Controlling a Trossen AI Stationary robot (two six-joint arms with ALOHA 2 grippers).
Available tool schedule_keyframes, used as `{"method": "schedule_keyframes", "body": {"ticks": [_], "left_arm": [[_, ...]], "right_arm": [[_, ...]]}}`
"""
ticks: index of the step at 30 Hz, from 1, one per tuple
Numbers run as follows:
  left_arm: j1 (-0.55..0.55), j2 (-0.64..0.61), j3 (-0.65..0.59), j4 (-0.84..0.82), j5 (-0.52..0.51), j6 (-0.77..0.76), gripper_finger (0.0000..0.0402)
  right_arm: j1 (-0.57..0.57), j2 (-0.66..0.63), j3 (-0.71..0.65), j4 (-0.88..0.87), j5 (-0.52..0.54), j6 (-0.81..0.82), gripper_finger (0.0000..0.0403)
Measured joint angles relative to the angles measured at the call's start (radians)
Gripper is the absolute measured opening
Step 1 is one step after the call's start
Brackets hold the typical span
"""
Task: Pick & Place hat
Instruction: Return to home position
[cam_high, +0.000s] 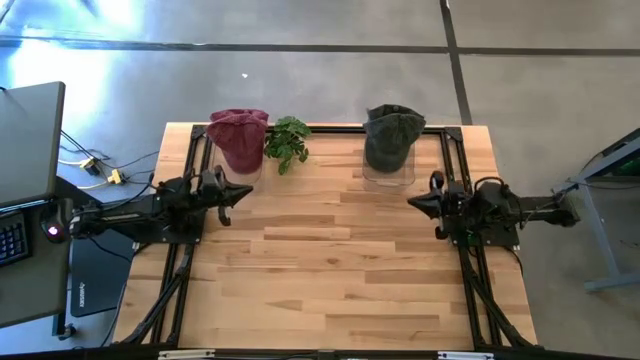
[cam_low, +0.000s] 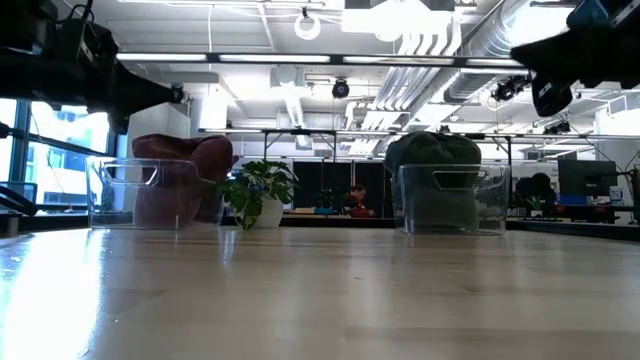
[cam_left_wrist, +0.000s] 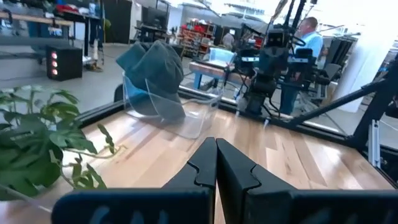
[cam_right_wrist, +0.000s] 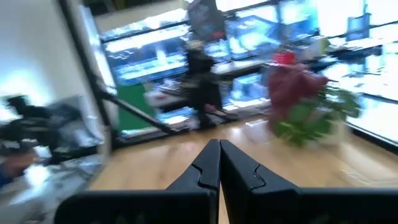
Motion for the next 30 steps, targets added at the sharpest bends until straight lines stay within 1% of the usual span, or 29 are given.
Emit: {"method": "schedule_keyframes", "body": {"ticks": [2, 3, 6, 8, 9, 13, 16, 20, 21, 26, 30], "left_arm": [[0.0, 0.002, 0.0, -0.001, 0.001, -0.002, 0.0], [0.0, 0.001, 0.0, -0.003, 0.001, -0.003, 0.0], [0.0, 0.007, -0.001, -0.001, 0.001, -0.003, 0.0], [0.0, 0.01, -0.001, -0.001, 0.0, -0.003, 0.0], [0.0, 0.013, -0.001, 0.001, -0.001, -0.003, 0.0], [0.0, 0.019, -0.002, -0.001, -0.003, -0.006, 0.0], [0.0, 0.019, -0.002, -0.001, -0.006, -0.006, 0.0], [0.0, 0.019, -0.002, -0.001, -0.011, 0.005, 0.0], [0.0, 0.019, -0.002, -0.001, -0.011, 0.006, 0.0], [0.0, 0.031, -0.002, -0.001, -0.011, 0.008, 0.0], [0.0, 0.053, -0.002, -0.002, 0.0, 0.024, 0.0]], "right_arm": [[-0.005, -0.01, 0.003, -0.041, 0.046, -0.018, 0.0001], [-0.004, -0.007, 0.0, -0.06, 0.051, -0.03, 0.0001], [-0.001, -0.009, -0.019, -0.024, 0.052, -0.041, 0.0001], [0.003, -0.012, -0.06, -0.003, 0.05, -0.043, 0.0001], [0.006, -0.011, -0.086, 0.037, 0.046, -0.055, 0.0001], [0.011, -0.009, -0.09, 0.042, 0.037, -0.077, 0.0], [0.01, -0.011, -0.09, 0.076, -0.016, -0.158, 0.0], [0.009, -0.01, -0.09, 0.059, -0.154, -0.222, 0.0], [0.009, -0.01, -0.09, 0.05, -0.168, -0.223, 0.0], [0.009, -0.01, -0.09, 0.008, -0.12, -0.24, 0.0], [0.009, 0.007, -0.09, 0.007, -0.102, -0.24, 0.0003]]}}
